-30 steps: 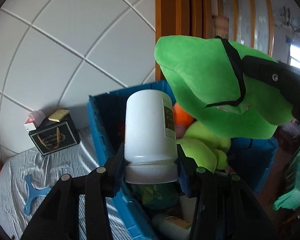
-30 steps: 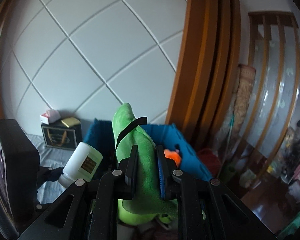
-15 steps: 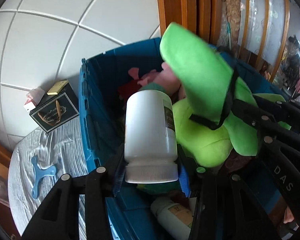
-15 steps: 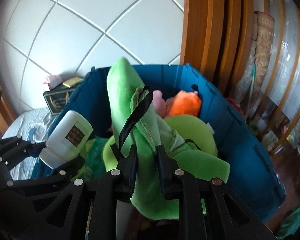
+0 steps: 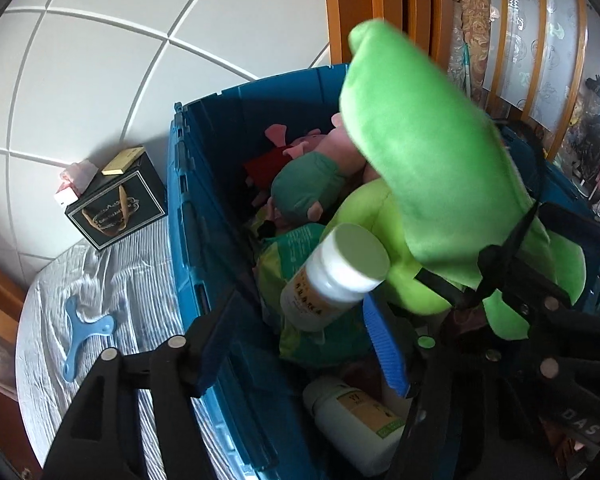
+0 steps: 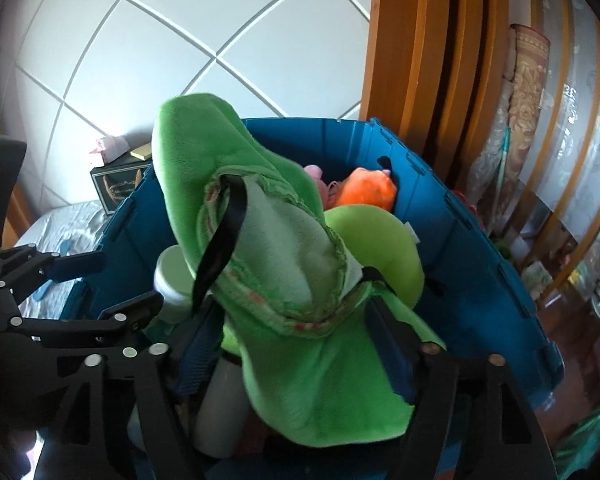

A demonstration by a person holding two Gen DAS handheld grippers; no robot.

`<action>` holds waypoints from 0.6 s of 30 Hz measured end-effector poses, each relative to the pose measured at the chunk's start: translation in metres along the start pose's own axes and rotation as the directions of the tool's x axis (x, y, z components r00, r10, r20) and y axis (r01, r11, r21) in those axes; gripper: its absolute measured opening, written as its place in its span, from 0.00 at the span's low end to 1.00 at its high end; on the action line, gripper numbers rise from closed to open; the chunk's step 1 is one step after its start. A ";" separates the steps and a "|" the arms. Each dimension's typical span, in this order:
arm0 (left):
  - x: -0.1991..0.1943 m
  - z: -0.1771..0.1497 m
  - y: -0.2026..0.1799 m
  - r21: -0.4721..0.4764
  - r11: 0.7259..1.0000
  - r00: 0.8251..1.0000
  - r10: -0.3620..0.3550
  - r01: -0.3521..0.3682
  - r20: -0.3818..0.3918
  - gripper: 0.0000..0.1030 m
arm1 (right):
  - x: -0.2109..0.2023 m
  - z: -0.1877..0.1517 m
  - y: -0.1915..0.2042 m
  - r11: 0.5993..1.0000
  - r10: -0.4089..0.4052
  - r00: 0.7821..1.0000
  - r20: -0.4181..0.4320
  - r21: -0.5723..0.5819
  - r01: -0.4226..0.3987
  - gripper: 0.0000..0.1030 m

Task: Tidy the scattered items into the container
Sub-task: 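Lower the bottle with the left tool while the right tool lowers the hat into the crate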

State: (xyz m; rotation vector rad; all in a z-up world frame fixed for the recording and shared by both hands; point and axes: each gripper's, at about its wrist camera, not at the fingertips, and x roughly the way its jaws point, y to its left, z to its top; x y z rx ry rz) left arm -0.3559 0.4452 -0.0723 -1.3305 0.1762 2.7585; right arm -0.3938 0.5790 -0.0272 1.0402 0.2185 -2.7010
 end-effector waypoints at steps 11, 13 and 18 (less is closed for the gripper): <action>-0.029 -0.026 0.001 -0.003 1.000 0.998 -0.009 0.009 0.064 0.63 | -0.018 -0.023 0.011 0.999 0.028 1.000 -0.007 -0.026 -0.028 0.78; -0.036 -0.030 0.003 -0.009 1.000 0.996 -0.017 0.018 0.082 0.64 | -0.023 -0.026 0.013 0.999 0.034 0.999 -0.003 -0.028 -0.034 0.78; -0.061 -0.042 0.009 -0.011 1.000 0.988 -0.008 0.010 0.153 0.76 | -0.034 -0.033 0.018 0.998 0.047 0.999 0.009 -0.034 -0.046 0.81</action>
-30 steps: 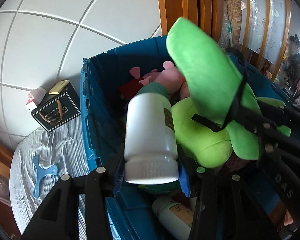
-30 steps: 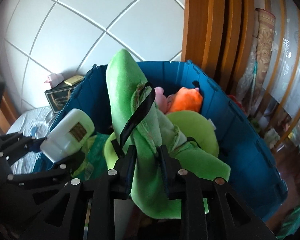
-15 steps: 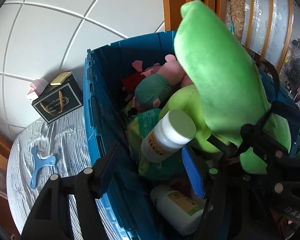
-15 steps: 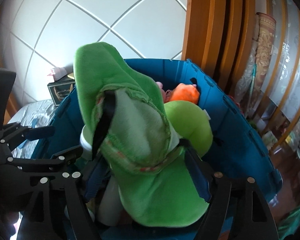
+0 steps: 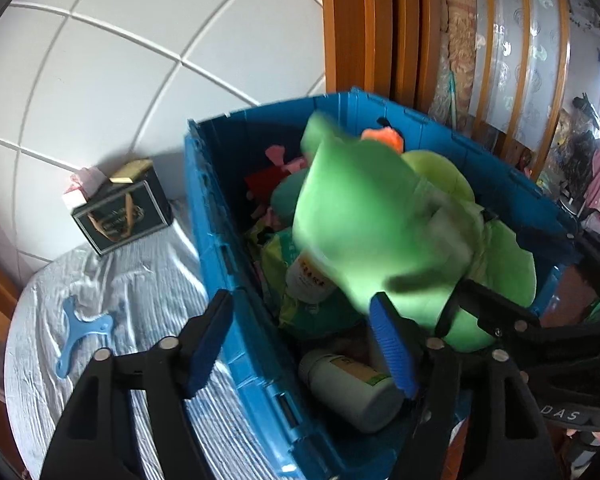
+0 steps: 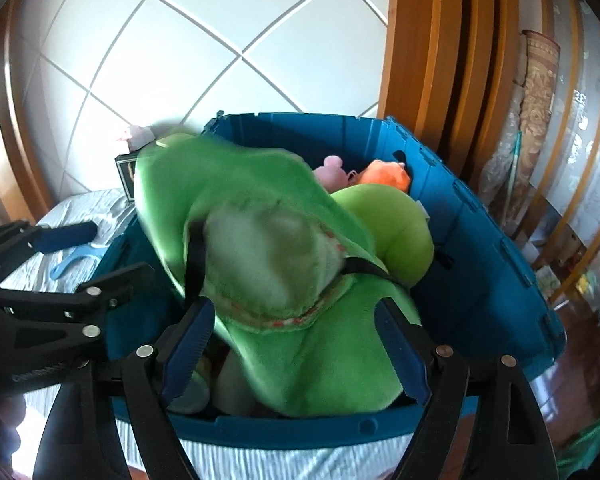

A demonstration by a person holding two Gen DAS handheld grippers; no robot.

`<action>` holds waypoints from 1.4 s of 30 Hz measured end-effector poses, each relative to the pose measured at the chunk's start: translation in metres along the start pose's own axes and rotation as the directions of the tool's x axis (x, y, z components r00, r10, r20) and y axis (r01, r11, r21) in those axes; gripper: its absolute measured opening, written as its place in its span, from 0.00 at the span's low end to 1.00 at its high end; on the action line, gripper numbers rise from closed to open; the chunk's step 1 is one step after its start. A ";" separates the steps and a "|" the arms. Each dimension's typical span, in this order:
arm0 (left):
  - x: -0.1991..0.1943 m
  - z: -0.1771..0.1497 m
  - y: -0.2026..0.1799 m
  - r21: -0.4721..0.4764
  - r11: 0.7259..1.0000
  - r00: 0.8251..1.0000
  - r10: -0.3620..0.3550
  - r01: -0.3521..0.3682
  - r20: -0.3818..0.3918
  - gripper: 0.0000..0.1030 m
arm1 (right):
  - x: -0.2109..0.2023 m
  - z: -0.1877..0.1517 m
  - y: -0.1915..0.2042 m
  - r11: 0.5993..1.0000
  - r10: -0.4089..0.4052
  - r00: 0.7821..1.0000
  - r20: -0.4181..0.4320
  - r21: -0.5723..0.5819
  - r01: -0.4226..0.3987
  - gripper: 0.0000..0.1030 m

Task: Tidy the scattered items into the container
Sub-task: 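Lower the bottle with the left tool while the right tool lowers the hat into the crate, then open both tools and withdraw them toward the blue three-armed toy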

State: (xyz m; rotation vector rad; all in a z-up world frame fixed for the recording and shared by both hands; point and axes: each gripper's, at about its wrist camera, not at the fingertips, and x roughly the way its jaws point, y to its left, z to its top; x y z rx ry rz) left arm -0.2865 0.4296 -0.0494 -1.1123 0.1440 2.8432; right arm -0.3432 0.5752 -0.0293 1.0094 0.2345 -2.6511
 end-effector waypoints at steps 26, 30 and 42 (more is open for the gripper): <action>-0.027 -0.030 0.055 -0.070 0.996 0.996 0.054 -0.049 0.067 0.77 | -0.033 0.009 0.034 1.000 0.001 0.993 0.121 0.005 -0.002 1.00; -0.030 -0.041 0.095 -0.105 0.991 0.995 0.084 -0.078 0.057 0.77 | -0.041 0.021 0.070 0.999 0.033 0.984 0.176 -0.010 -0.032 1.00; -0.032 -0.096 0.272 -0.169 0.980 0.993 0.115 -0.108 0.028 0.77 | -0.016 0.058 0.249 0.992 0.122 0.960 0.250 -0.035 -0.117 1.00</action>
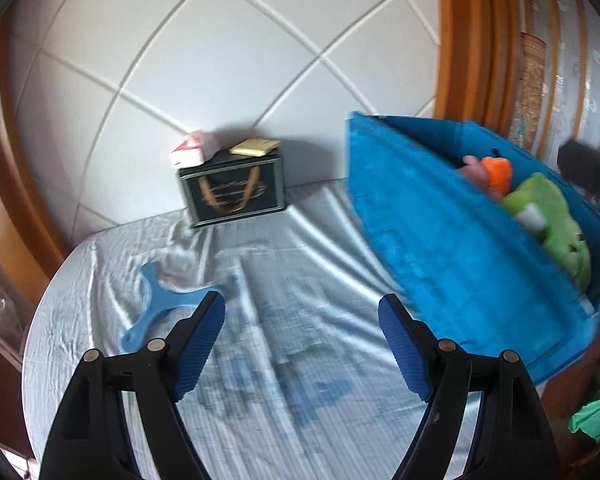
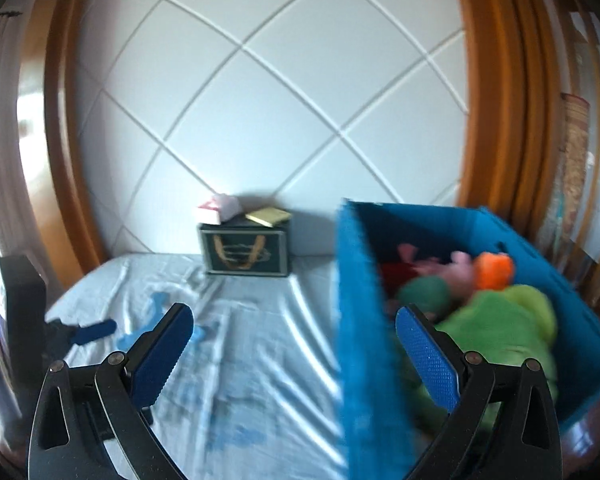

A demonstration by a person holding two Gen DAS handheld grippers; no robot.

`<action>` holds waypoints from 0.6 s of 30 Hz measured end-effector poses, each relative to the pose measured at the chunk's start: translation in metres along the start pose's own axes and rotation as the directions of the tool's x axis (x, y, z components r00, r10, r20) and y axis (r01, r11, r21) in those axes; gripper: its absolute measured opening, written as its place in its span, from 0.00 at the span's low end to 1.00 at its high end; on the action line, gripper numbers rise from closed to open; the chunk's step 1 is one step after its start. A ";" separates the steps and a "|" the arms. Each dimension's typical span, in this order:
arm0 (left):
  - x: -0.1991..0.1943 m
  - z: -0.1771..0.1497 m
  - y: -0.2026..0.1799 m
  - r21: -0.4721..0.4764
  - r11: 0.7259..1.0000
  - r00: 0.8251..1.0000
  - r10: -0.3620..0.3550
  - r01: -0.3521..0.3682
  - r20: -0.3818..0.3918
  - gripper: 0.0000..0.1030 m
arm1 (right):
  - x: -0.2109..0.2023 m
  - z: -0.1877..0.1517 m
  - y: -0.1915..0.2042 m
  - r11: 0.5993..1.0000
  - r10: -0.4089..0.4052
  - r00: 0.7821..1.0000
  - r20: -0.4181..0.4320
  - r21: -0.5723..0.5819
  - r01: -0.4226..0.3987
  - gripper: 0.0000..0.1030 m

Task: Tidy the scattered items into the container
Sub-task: 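Open both tools and withdraw them toward the blue three-armed toy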

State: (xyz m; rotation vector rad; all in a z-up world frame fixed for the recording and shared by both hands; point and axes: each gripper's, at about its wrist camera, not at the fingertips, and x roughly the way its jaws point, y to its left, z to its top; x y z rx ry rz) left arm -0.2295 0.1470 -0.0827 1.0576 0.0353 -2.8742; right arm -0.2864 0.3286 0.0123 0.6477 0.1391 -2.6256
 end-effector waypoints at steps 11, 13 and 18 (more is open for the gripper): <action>0.091 -0.050 0.181 -0.142 0.981 0.981 0.110 -0.133 -0.161 0.77 | 0.149 -0.029 0.118 0.989 0.143 0.973 -0.181 -0.015 -0.148 1.00; 0.111 -0.062 0.208 -0.188 0.968 0.971 0.129 -0.168 -0.200 0.77 | 0.184 -0.040 0.129 0.985 0.162 0.957 -0.239 -0.016 -0.171 1.00; 0.166 -0.090 0.262 -0.246 0.937 0.940 0.170 -0.246 -0.294 0.77 | 0.268 -0.074 0.153 0.971 0.209 0.909 -0.361 -0.030 -0.236 1.00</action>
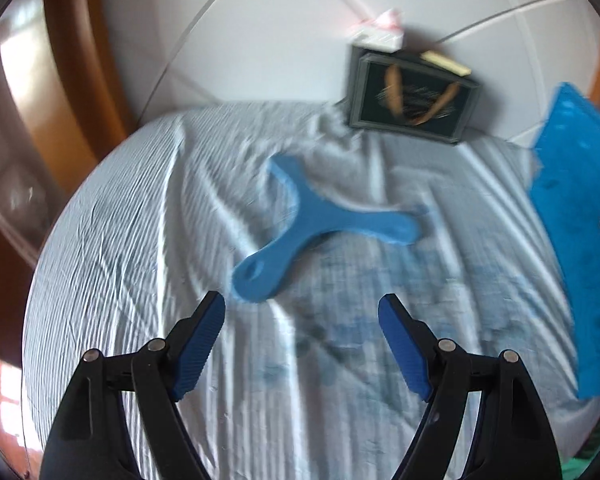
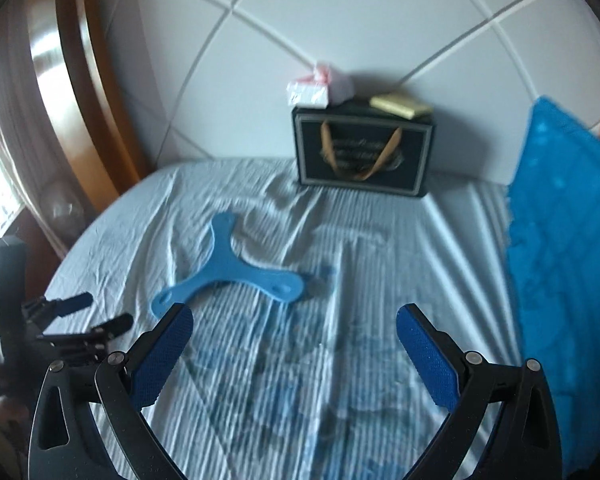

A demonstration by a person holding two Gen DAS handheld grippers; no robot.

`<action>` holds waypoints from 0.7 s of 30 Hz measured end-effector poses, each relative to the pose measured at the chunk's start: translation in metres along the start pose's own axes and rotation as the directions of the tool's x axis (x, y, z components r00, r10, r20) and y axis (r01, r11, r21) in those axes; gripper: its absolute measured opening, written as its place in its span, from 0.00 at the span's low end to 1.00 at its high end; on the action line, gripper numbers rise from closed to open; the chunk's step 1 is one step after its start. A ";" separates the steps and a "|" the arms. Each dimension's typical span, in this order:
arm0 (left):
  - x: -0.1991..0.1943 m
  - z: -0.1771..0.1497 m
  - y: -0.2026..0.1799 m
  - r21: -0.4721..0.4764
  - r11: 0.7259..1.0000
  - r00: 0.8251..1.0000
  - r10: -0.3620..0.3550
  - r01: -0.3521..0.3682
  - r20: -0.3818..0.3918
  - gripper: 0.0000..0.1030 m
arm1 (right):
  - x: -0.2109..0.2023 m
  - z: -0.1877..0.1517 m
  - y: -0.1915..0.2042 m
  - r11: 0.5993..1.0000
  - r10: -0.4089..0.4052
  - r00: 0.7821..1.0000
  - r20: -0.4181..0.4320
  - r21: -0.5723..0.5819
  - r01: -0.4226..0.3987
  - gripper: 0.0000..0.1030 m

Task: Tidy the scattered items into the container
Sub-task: 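Open both tools and withdraw them toward the blue three-armed toy, then grasp one arm of the blue toy with the left tool while the right tool grasps another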

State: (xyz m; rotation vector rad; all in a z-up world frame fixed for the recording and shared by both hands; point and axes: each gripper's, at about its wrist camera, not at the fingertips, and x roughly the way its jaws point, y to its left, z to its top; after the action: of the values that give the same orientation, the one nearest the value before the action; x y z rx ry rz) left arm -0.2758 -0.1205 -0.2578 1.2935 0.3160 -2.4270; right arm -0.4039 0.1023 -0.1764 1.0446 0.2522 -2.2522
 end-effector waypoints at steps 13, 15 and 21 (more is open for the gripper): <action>0.125 0.022 -0.006 0.036 0.999 0.998 0.004 -0.001 -0.065 0.77 | 0.169 -0.006 0.012 0.991 0.045 0.984 -0.171 -0.121 -0.066 1.00; 0.138 0.028 -0.010 0.048 0.999 0.997 -0.001 0.005 -0.074 0.77 | 0.182 -0.006 0.010 0.990 0.046 0.982 -0.184 -0.125 -0.070 1.00; 0.167 0.035 -0.009 0.067 0.998 0.996 -0.002 0.008 -0.092 0.77 | 0.213 -0.008 0.008 0.987 0.062 0.977 -0.204 -0.136 -0.091 1.00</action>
State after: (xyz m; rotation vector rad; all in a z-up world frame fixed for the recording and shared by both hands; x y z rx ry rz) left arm -0.3908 -0.1613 -0.3774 1.4383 0.2641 -2.4053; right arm -0.4969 0.0000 -0.3393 1.1821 0.4457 -2.0292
